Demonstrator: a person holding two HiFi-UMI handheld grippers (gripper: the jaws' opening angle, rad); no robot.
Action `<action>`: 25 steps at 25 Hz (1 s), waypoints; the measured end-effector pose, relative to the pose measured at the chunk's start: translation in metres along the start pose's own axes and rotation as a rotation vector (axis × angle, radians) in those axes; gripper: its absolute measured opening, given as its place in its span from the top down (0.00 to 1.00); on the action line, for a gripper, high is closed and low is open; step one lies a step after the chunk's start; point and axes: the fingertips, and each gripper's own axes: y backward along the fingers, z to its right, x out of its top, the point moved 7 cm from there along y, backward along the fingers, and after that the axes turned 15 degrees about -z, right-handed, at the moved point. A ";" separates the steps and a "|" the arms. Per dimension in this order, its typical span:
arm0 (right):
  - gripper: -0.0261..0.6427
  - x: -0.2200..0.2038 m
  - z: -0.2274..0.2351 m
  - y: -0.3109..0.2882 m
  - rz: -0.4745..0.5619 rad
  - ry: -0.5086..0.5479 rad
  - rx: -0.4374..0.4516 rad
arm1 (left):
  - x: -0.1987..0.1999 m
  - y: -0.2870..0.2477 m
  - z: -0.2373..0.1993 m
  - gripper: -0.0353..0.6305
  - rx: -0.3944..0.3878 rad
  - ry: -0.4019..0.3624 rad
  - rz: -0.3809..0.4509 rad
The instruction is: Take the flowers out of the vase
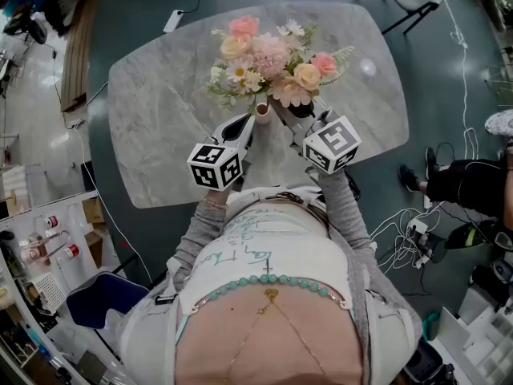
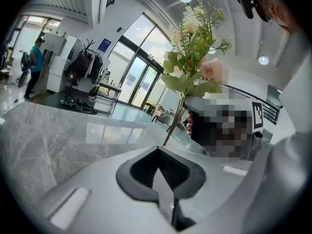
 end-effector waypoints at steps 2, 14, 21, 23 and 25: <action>0.89 0.008 0.004 0.005 0.004 0.009 0.003 | 0.005 -0.002 0.005 0.95 0.002 -0.001 0.002; 0.89 0.026 0.000 0.014 0.025 0.038 0.029 | 0.008 -0.002 0.015 0.95 0.009 -0.006 0.015; 0.89 0.030 -0.003 0.018 0.030 0.051 0.045 | 0.007 -0.003 0.022 0.95 0.018 -0.017 0.016; 0.89 0.031 -0.004 0.020 0.030 0.055 0.047 | 0.007 -0.003 0.024 0.95 0.019 -0.019 0.015; 0.89 0.032 -0.004 0.021 0.029 0.058 0.049 | 0.007 -0.003 0.025 0.95 0.017 -0.017 0.012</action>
